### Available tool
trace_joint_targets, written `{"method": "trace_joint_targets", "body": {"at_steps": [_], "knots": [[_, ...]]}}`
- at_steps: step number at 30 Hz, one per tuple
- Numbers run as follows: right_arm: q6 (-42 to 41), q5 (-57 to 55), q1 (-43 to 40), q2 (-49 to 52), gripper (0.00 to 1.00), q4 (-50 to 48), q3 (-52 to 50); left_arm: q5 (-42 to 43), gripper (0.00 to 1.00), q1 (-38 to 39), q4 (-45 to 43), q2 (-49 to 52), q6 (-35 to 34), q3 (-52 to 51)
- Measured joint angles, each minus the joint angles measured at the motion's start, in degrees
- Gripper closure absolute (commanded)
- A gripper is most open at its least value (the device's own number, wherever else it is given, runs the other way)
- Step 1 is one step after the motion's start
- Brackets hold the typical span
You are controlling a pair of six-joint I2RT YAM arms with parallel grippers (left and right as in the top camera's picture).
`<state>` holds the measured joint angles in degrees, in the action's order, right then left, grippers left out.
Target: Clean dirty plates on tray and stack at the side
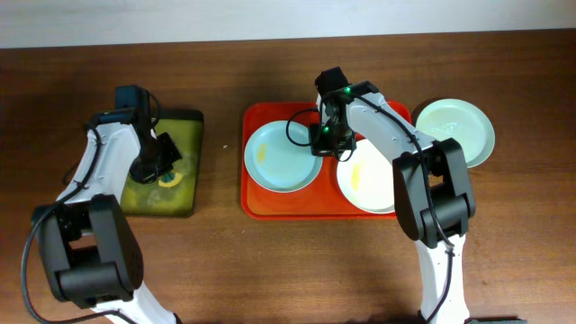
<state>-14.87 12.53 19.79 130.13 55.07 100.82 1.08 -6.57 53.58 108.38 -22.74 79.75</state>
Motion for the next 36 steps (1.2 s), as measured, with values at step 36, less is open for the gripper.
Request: {"method": "trace_joint_targets", "body": {"at_steps": [36], "knots": [[8.1, 7.1, -4.5, 0.0, 0.96, 0.2, -0.7, -0.6, 1.00, 33.2, -22.2, 11.9, -5.6, 2.8]]}}
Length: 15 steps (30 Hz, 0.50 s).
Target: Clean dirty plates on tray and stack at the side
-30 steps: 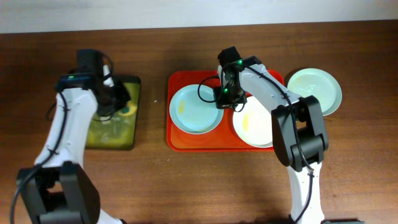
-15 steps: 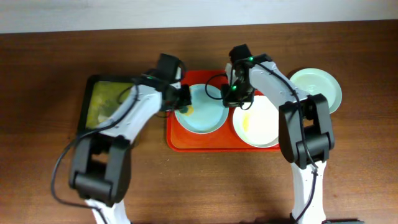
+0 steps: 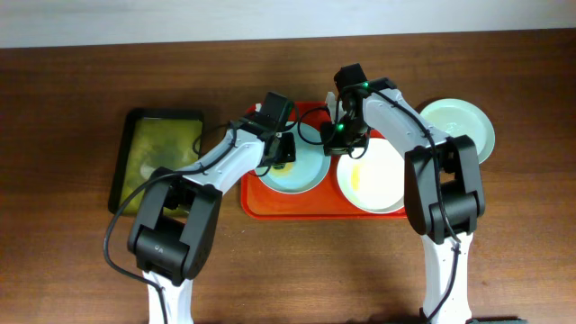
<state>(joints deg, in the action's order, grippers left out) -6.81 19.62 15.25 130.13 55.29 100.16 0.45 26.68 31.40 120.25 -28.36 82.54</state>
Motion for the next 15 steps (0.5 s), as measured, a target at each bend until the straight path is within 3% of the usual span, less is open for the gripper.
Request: {"method": "trace_joint_targets", "body": {"at_steps": [8, 11, 15], "knots": [[0.0, 0.0, 0.0, 0.0, 0.96, 0.0, 0.0, -14.2, 1.00, 0.4, 9.3, 0.3, 0.0, 2.6], [0.0, 0.1, 0.0, 0.0, 0.96, -0.1, 0.0, -12.8, 1.00, -0.2, 9.2, 0.3, 0.0, 4.8], [0.0, 0.1, 0.0, 0.0, 0.96, -0.2, 0.0, -3.5, 1.00, -0.8, 4.7, 0.1, -2.4, 6.1]]}}
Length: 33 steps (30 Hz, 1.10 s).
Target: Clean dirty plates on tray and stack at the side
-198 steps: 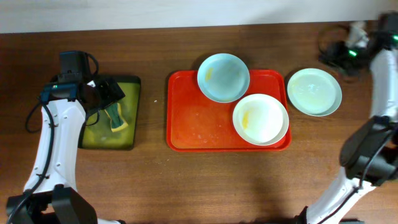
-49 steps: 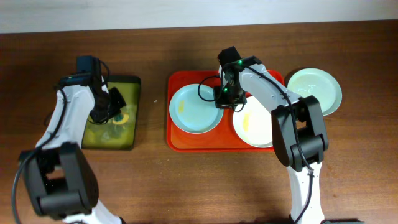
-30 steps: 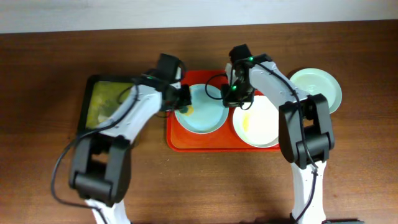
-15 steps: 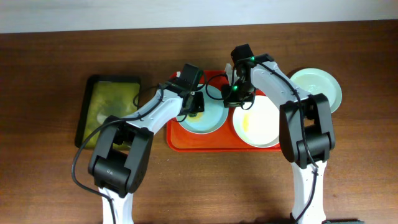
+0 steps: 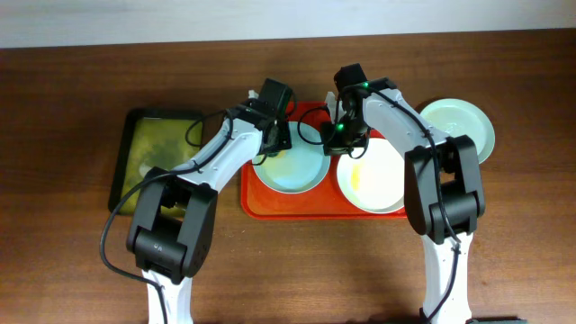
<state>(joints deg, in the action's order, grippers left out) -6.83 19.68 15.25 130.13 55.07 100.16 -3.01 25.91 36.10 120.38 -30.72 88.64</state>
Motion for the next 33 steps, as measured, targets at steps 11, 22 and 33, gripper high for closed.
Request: {"method": "trace_joint_targets", "body": {"at_steps": [11, 22, 33], "knots": [[0.0, 0.2, 0.0, 0.0, 0.96, -0.3, 0.0, 3.8, 1.00, 1.8, -2.7, 3.8, -3.9, 0.2], [0.0, 1.5, 0.3, 0.0, 0.96, -0.7, 0.0, -13.4, 1.00, 0.7, 9.8, 3.8, -1.7, 1.9], [0.0, 1.8, 0.5, 0.0, 0.96, -0.5, 0.0, -3.2, 1.00, -7.7, 18.6, -6.0, -1.4, 12.3]]}}
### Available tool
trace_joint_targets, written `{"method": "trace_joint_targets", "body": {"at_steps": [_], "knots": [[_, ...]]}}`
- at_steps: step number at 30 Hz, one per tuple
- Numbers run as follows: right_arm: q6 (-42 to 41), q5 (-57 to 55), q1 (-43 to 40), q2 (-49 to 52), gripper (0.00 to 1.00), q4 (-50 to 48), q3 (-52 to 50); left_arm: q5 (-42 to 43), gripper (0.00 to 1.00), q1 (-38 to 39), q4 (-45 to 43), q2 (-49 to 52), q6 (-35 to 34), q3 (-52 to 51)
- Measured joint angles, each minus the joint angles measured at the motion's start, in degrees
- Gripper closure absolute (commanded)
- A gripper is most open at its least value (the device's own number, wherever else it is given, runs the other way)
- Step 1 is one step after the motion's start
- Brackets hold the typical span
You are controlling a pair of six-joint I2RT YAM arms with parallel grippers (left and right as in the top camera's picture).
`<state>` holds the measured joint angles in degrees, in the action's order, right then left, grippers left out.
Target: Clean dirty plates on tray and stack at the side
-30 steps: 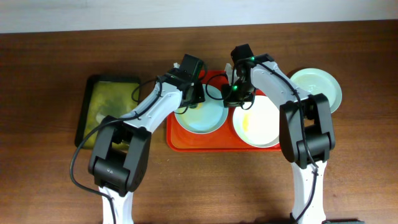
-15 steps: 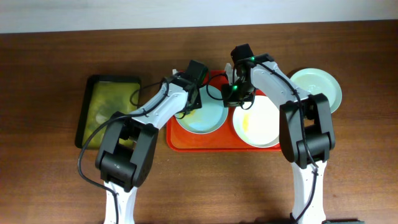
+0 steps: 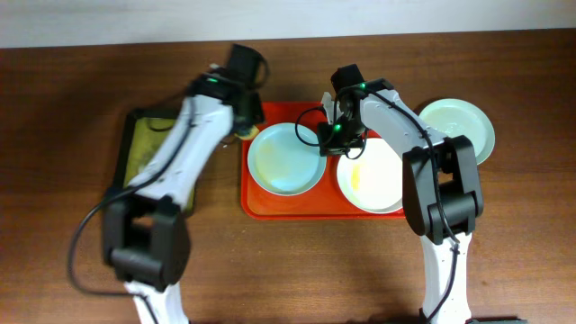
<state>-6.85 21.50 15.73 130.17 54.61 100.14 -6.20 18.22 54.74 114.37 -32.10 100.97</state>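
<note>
A red tray [image 3: 261, 205] holds a pale blue plate [image 3: 283, 162] on its left and a white plate [image 3: 378, 184] with a yellow smear on its right. My left gripper [image 3: 243, 124] hangs over the tray's far left corner, shut on a yellowish sponge [image 3: 243, 134], just off the blue plate's rim. At the blue plate's far right rim, my right gripper [image 3: 333, 137] appears shut on the edge. The blue plate's face looks free of stains. A pale green plate [image 3: 459, 130] lies on the table right of the tray.
A dark tray [image 3: 135, 175] with a yellow-green wet inside lies at the left, partly under my left arm. The brown table [image 3: 315, 261] stretches in front of both trays.
My left gripper has moved with the sponge from the blue plate's far left part to just beyond the tray's far left corner. The right gripper has stayed at the plate's rim.
At first my left gripper was down in the dark tray at the sponge, and the blue plate showed a yellow smear. Then the left gripper was on the blue plate with the sponge, twice at slightly different spots. Now it is off the plate, and the smear is gone.
</note>
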Motion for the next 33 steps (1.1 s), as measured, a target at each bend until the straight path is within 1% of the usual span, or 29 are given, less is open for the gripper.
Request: {"method": "trace_joint_targets", "body": {"at_steps": [3, 5, 7, 10, 11, 12, 13, 14, 16, 19, 22, 24, 26, 27, 28, 29, 31, 33], "knots": [[0.0, 0.0, 0.0, 0.0, 0.96, 0.0, 0.0, 0.7, 1.00, -5.2, 4.8, -3.5, 0.0, 0.8], [0.0, 0.0, 0.0, 0.0, 0.96, 0.0, 0.0, 0.9, 1.00, -10.6, 7.4, -3.5, 0.0, 0.3], [0.0, 0.0, 0.0, 0.0, 0.96, -0.2, 0.0, 0.9, 1.00, -15.5, 7.5, -3.2, 0.0, -2.2], [0.0, -0.1, 0.0, 0.0, 0.96, -0.2, 0.0, 0.9, 1.00, -18.3, 6.0, -2.9, 0.0, -6.3], [0.0, -0.2, 0.0, 0.0, 0.96, -0.2, 0.0, 0.9, 1.00, -19.7, 3.5, -2.1, 0.0, -9.6], [0.0, -0.2, 0.0, 0.0, 0.96, -0.2, 0.0, 0.9, 0.98, -20.4, 1.2, -1.7, 0.0, -12.3], [0.0, -0.2, 0.0, 0.0, 0.96, -0.2, 0.0, 0.9, 0.90, -21.0, 0.2, -1.3, 0.1, -14.4], [0.0, -0.2, 0.0, 0.0, 0.96, -0.2, 0.0, 0.9, 0.78, -21.4, -0.3, -1.0, 0.1, -15.6], [0.0, -0.2, 0.0, 0.0, 0.96, -0.5, 0.0, 0.9, 0.77, -22.4, -0.9, -0.9, 0.3, -17.7], [0.0, -0.2, 0.0, 0.0, 0.96, -0.9, 0.0, 0.9, 0.76, -22.8, -1.9, -0.9, 0.4, -17.9], [0.1, -0.2, 0.0, 0.0, 0.96, -0.9, 0.0, 0.9, 0.68, -22.8, -2.5, -0.9, 0.4, -17.8], [0.1, -0.2, 0.0, 0.0, 0.96, -0.9, 0.0, 0.9, 0.66, -23.0, -0.7, -0.9, 0.6, -17.3], [0.2, -0.2, 0.0, 0.0, 0.96, -1.2, 0.0, 0.9, 0.64, -23.1, 3.1, -0.9, 0.6, -15.0], [0.2, -0.2, 0.0, 0.0, 0.96, -1.4, 0.0, 0.9, 0.61, -23.2, 4.9, -0.9, 0.6, -13.1], [0.2, -0.3, 0.0, 0.0, 0.96, -1.6, 0.0, 0.9, 0.48, -23.2, 5.9, -0.9, 0.6, -11.8], [0.3, -0.2, 0.0, 0.0, 0.96, -2.1, 0.0, 0.9, 0.01, -23.2, 8.4, -0.9, 0.6, -9.4], [0.6, -0.2, 0.1, 0.0, 0.96, -2.7, 0.0, 0.9, 0.01, -23.2, 10.9, -0.9, 0.9, -6.6], [1.1, -0.5, 0.5, 0.0, 0.96, -2.8, 0.0, 0.9, 0.01, -23.2, 11.6, -0.9, 0.9, -6.0]]}}
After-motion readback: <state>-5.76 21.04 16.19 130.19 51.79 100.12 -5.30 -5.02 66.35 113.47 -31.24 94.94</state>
